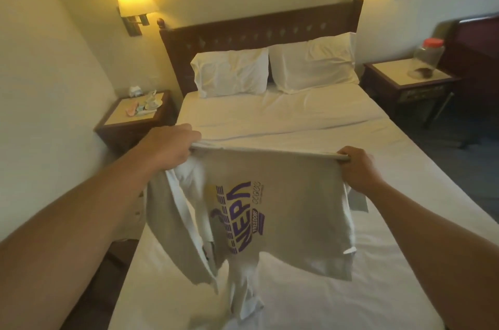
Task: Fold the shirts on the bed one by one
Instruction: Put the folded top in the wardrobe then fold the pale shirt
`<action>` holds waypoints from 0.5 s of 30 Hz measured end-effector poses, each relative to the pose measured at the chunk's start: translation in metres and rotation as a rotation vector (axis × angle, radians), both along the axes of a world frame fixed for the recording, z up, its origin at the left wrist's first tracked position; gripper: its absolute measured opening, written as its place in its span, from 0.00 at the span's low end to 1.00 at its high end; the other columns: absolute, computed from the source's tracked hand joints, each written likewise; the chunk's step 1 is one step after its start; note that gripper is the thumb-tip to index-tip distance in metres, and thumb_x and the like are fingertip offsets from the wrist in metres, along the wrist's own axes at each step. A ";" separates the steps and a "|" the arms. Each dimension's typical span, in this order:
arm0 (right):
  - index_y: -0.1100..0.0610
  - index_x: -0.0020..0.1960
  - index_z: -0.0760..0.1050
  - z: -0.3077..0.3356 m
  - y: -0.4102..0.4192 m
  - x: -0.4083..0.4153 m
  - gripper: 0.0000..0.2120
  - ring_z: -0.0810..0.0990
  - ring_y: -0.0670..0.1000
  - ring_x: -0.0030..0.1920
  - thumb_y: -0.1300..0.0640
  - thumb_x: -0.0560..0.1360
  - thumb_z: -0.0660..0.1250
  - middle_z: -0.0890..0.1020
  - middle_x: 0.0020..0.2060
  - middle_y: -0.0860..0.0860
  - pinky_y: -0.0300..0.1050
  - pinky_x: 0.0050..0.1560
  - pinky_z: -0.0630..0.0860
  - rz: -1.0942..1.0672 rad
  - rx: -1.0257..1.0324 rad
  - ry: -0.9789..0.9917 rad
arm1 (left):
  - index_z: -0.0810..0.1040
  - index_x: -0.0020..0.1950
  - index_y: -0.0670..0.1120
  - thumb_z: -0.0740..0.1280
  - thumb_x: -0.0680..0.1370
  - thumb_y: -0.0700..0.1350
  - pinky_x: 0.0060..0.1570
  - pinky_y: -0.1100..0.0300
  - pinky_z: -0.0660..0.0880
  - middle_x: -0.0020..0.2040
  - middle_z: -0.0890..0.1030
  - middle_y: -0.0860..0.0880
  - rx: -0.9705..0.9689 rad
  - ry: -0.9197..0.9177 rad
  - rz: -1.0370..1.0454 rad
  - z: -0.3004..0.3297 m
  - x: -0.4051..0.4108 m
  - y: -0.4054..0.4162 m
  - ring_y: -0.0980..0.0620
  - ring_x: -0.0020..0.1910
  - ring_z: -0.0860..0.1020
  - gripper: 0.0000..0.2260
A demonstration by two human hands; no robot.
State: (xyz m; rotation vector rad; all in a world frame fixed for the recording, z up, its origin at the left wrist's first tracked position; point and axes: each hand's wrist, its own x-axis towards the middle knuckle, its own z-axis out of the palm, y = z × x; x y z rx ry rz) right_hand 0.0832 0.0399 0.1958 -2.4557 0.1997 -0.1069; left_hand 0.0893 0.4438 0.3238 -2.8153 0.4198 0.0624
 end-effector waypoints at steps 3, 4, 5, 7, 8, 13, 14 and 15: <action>0.53 0.39 0.75 0.027 0.012 0.054 0.12 0.78 0.60 0.41 0.68 0.74 0.62 0.79 0.37 0.55 0.43 0.33 0.67 -0.009 0.028 -0.049 | 0.69 0.49 0.50 0.62 0.79 0.37 0.39 0.49 0.75 0.46 0.68 0.49 -0.020 -0.150 0.039 0.012 0.045 0.002 0.42 0.42 0.76 0.07; 0.53 0.40 0.76 0.045 0.018 0.072 0.11 0.78 0.61 0.42 0.67 0.76 0.61 0.79 0.39 0.56 0.44 0.35 0.68 -0.005 0.025 -0.083 | 0.69 0.49 0.49 0.62 0.79 0.37 0.42 0.48 0.76 0.48 0.71 0.48 -0.038 -0.221 0.061 0.024 0.061 0.003 0.41 0.43 0.77 0.07; 0.54 0.43 0.77 0.065 0.025 0.089 0.10 0.78 0.61 0.44 0.65 0.78 0.60 0.80 0.41 0.57 0.46 0.38 0.71 -0.004 0.007 -0.122 | 0.70 0.50 0.48 0.63 0.79 0.36 0.44 0.47 0.77 0.50 0.72 0.47 -0.052 -0.295 0.087 0.039 0.075 0.005 0.41 0.44 0.78 0.07; 0.57 0.51 0.79 0.109 0.033 0.119 0.10 0.77 0.60 0.47 0.62 0.81 0.59 0.80 0.47 0.57 0.52 0.47 0.75 -0.004 -0.056 -0.213 | 0.73 0.54 0.47 0.65 0.79 0.37 0.44 0.47 0.78 0.51 0.73 0.46 -0.065 -0.463 0.108 0.079 0.104 0.016 0.42 0.43 0.78 0.07; 0.57 0.54 0.78 0.131 0.036 0.131 0.09 0.77 0.58 0.47 0.60 0.82 0.59 0.79 0.48 0.56 0.52 0.48 0.75 -0.003 -0.091 -0.263 | 0.73 0.55 0.46 0.65 0.78 0.37 0.43 0.48 0.78 0.52 0.74 0.45 -0.072 -0.551 0.100 0.103 0.117 0.023 0.42 0.43 0.77 0.08; 0.53 0.49 0.77 0.224 0.057 0.169 0.06 0.72 0.52 0.39 0.59 0.81 0.62 0.75 0.41 0.50 0.44 0.39 0.66 -0.039 -0.282 -0.554 | 0.72 0.54 0.44 0.64 0.75 0.33 0.40 0.46 0.71 0.52 0.71 0.41 -0.166 -0.889 0.097 0.213 0.144 0.052 0.34 0.46 0.77 0.11; 0.52 0.46 0.75 0.234 0.061 0.170 0.06 0.72 0.51 0.38 0.58 0.81 0.62 0.75 0.39 0.49 0.43 0.36 0.64 -0.049 -0.284 -0.593 | 0.72 0.53 0.45 0.66 0.74 0.33 0.39 0.46 0.71 0.51 0.70 0.42 -0.182 -0.935 0.103 0.226 0.142 0.055 0.34 0.46 0.76 0.11; 0.51 0.45 0.75 0.241 0.065 0.169 0.07 0.72 0.51 0.38 0.58 0.81 0.62 0.75 0.39 0.49 0.43 0.35 0.63 -0.056 -0.285 -0.628 | 0.72 0.53 0.45 0.67 0.74 0.33 0.39 0.46 0.70 0.51 0.70 0.43 -0.194 -0.971 0.103 0.235 0.138 0.056 0.35 0.46 0.76 0.12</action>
